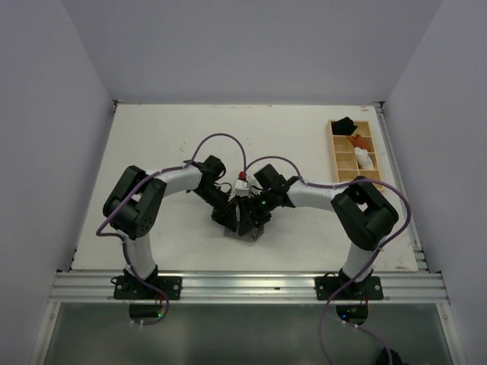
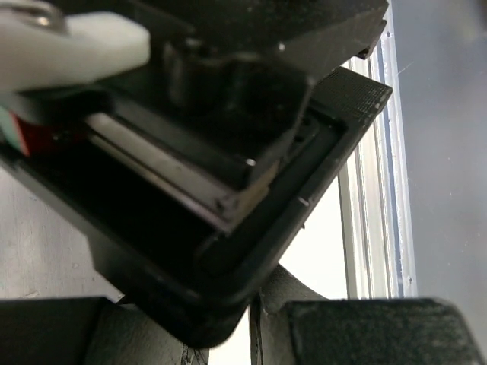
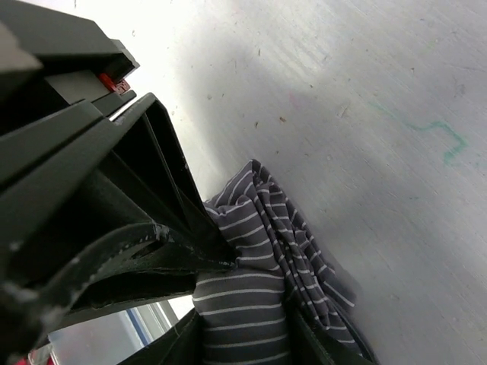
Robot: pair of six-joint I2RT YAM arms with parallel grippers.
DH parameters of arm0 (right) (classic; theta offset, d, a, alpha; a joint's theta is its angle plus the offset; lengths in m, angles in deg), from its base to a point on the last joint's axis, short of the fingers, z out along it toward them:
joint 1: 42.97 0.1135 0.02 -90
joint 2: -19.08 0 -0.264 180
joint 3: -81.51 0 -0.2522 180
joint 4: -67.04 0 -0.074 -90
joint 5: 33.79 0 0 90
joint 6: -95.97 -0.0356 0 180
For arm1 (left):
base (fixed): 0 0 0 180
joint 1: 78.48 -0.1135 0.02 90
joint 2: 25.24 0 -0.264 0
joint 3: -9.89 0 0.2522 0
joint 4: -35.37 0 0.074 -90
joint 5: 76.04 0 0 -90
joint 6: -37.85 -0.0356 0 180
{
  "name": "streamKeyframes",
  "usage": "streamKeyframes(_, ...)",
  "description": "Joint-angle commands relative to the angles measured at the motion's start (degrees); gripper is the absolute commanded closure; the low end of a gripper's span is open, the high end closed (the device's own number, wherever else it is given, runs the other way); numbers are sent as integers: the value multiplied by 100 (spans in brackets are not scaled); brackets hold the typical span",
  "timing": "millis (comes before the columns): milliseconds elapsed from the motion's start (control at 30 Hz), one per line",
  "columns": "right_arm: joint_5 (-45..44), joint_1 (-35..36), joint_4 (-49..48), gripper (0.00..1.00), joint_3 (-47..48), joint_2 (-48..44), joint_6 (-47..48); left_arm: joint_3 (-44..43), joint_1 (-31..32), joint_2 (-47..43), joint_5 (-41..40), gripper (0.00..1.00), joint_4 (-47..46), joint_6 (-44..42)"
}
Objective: Roll the underwear
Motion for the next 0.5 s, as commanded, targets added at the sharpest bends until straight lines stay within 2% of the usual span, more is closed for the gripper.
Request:
streamKeyframes(0, -852, -98, -66, 51, -59, -120, 235, -25, 118, 262, -713, 85, 25, 15)
streamKeyframes(133, -659, -107, -275, 60, -295, -59, 148, -122, 109, 192, -766, 88, -88, 252)
streamKeyframes(233, -527, -107, -766, 66, -744, -68, -62, -43, 83, -123, -941, 84, -439, 778)
streamKeyframes(333, -439, -107, -1346, 67, -1122, -24, -370, -51, 30, -300, -1336, 81, -782, 1533)
streamKeyframes(400, -413, -107, -1533, 69, -1263, 29, -502, -60, -5, -458, -1609, 74, -1028, 2228)
streamKeyframes(467, -351, -107, -1893, 71, -1333, 99, -687, -95, -40, -494, -2160, 73, -1196, 3147)
